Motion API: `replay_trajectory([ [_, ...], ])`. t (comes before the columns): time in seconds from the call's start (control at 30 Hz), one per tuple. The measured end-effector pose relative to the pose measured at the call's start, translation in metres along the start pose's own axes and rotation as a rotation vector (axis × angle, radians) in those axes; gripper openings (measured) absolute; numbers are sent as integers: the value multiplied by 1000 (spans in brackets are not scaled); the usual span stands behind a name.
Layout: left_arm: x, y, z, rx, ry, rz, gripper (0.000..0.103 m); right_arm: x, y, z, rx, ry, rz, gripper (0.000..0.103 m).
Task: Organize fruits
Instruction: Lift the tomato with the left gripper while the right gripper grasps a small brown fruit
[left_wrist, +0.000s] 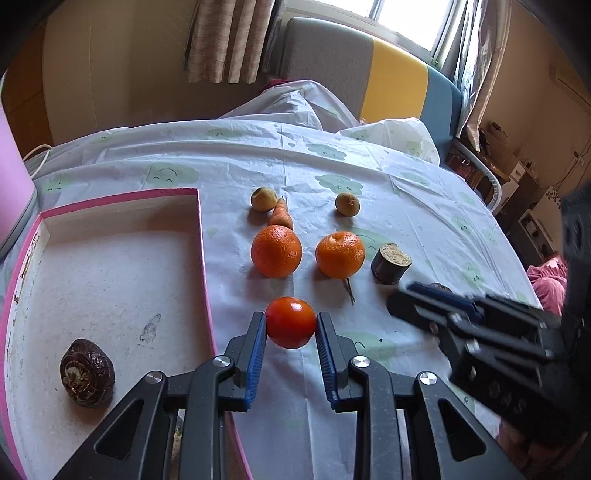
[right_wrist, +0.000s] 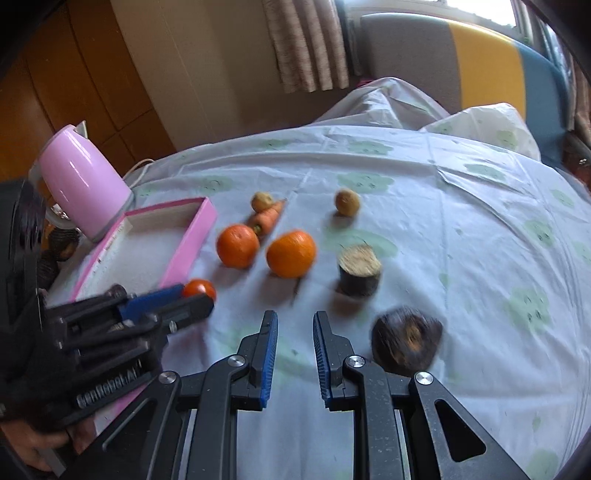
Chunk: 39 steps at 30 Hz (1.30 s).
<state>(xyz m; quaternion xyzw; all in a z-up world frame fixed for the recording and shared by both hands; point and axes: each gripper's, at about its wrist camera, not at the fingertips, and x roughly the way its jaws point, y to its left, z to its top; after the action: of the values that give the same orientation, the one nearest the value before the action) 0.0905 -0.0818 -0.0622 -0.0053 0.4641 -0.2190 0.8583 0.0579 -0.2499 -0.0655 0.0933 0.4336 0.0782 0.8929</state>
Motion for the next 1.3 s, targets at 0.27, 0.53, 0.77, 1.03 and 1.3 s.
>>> replay_trajectory([
  [0.27, -13, 6, 0, -29, -29, -31, 27, 27, 13, 52, -51, -2, 39, 17],
  [0.53, -26, 18, 5, -68, -63, -29, 27, 69, 34, 85, -141, 36, 33, 17],
  [0.77, -31, 34, 8, -115, -73, -18, 27, 96, 43, 102, -181, 59, 24, 17],
  [1.03, -33, 50, 9, -150, -73, 2, 27, 120, 55, 111, -274, 70, -38, 18],
  [1.3, -33, 59, 10, -175, -73, 20, 27, 126, 53, 118, -265, 66, -56, 21],
])
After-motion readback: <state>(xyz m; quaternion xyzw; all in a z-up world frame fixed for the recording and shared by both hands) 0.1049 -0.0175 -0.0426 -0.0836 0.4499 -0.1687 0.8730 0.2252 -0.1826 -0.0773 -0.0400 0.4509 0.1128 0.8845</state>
